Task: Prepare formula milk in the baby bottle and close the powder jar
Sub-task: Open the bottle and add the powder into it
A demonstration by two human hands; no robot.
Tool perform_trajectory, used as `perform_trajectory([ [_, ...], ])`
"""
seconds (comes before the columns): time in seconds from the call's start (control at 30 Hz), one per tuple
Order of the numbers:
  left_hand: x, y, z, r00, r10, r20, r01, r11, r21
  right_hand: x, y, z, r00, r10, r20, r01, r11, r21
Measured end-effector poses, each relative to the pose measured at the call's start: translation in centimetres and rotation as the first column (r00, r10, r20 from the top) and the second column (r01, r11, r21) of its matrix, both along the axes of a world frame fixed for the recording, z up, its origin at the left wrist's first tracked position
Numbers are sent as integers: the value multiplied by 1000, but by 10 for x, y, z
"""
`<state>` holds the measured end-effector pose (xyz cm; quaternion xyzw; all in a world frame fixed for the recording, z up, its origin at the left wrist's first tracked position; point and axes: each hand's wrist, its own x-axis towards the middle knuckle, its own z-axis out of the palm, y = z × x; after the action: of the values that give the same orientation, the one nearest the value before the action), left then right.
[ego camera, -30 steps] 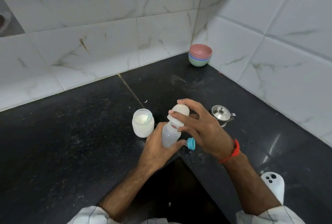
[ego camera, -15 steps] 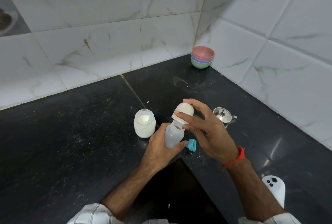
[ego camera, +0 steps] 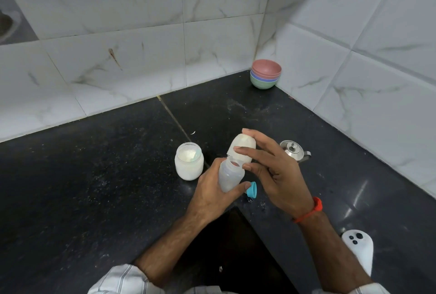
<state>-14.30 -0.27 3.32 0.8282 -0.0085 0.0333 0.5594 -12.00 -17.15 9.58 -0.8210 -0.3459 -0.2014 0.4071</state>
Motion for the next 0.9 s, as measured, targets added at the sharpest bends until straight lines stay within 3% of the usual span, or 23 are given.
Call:
perform_trajectory([
  [0.63, 5, -5, -1, 1000, -3, -4, 3, 1000, 2, -6, 2, -1, 999, 12, 35, -15, 995, 98],
  [0.77, 4, -6, -1, 1000, 2, -14, -2, 1000, -6, -4, 1, -1, 999, 42, -11, -42, 999, 34],
  [0.9, 3, -7, -1, 1000, -19, -18, 18, 1000, -22, -7, 2, -2, 998, 33, -46, -29, 997, 77],
])
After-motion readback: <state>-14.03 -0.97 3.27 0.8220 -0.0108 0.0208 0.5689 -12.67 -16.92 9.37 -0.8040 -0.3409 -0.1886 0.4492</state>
